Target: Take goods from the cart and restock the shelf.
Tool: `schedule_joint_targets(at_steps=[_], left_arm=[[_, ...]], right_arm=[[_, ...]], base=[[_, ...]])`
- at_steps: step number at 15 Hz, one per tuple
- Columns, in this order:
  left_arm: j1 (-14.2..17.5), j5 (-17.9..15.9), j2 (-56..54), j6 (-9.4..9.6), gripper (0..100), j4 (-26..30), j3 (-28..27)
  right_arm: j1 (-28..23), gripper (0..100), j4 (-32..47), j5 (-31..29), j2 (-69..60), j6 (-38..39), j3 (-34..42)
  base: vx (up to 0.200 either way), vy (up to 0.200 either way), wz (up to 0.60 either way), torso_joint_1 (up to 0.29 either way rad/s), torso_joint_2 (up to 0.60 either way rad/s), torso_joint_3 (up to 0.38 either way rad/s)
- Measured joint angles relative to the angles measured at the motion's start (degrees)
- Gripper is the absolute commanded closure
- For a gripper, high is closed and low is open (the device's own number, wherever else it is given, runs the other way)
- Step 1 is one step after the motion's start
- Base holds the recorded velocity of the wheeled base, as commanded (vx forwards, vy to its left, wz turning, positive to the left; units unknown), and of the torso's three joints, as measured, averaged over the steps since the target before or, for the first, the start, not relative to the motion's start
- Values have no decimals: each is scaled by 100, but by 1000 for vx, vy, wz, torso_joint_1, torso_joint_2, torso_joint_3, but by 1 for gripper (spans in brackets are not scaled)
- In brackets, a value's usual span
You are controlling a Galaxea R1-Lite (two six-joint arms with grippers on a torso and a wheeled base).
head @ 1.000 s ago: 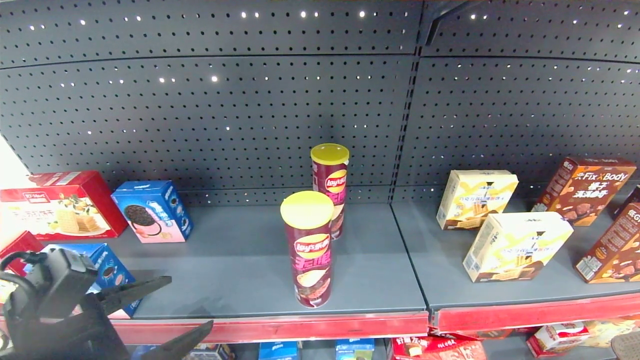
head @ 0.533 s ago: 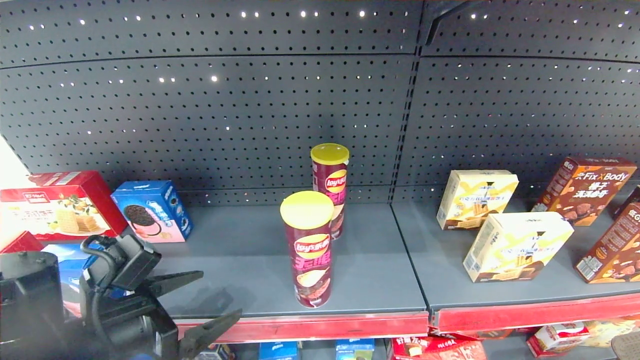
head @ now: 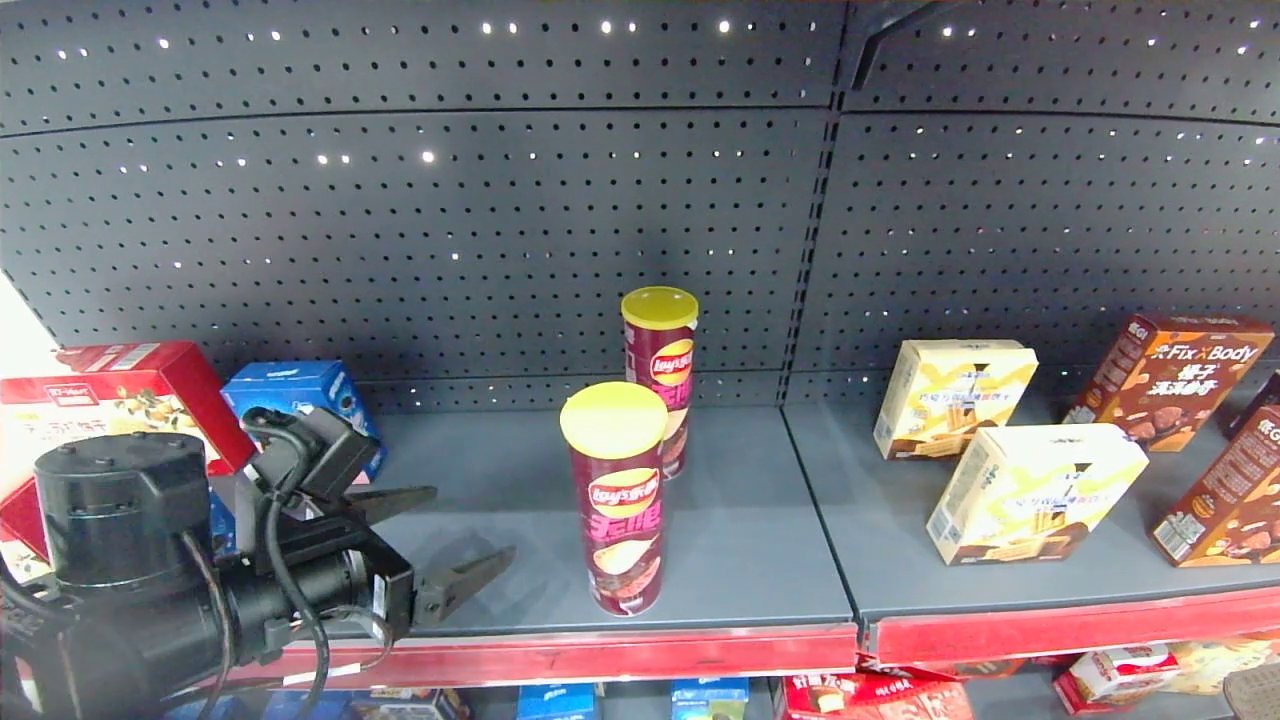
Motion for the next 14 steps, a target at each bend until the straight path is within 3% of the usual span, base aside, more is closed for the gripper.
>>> schedule_joint_targets(at_steps=[7,14], left_arm=[[-63,0,689,13,0,-661,-30],[-407,148,1230,-2,0,-725,-339]], right_arm=[[0,0,0,0,0,-2,0],[0,0,0,0,0,2,0]], base=[[0,0,0,0,0,0],[0,0,0,0,0,0]])
